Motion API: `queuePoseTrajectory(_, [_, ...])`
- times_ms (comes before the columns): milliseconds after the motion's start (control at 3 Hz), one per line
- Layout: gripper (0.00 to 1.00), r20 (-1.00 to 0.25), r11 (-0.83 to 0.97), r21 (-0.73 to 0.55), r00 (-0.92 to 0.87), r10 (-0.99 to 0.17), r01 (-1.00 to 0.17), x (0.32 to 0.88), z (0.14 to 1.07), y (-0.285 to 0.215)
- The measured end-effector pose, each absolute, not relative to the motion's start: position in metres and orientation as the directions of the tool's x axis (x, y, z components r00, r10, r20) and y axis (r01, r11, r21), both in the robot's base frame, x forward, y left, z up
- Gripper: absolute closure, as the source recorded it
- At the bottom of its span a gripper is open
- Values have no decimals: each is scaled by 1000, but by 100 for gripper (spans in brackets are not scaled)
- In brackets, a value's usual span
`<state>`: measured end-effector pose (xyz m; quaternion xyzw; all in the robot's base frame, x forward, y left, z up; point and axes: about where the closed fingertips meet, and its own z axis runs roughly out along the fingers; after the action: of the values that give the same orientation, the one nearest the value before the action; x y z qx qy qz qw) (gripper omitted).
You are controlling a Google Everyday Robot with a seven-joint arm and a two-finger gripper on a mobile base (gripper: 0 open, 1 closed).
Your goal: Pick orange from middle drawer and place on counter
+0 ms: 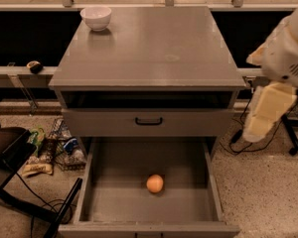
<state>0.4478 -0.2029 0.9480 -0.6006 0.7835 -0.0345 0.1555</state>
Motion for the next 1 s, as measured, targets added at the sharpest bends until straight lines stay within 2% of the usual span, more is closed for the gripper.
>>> queuePoseTrajectory(667, [0,-243,370,-240,-313,-918,-898,462,812,-200])
queuePoseTrajectory(1000, [0,-286,410,-303,-329,-900,-860,484,776,-194])
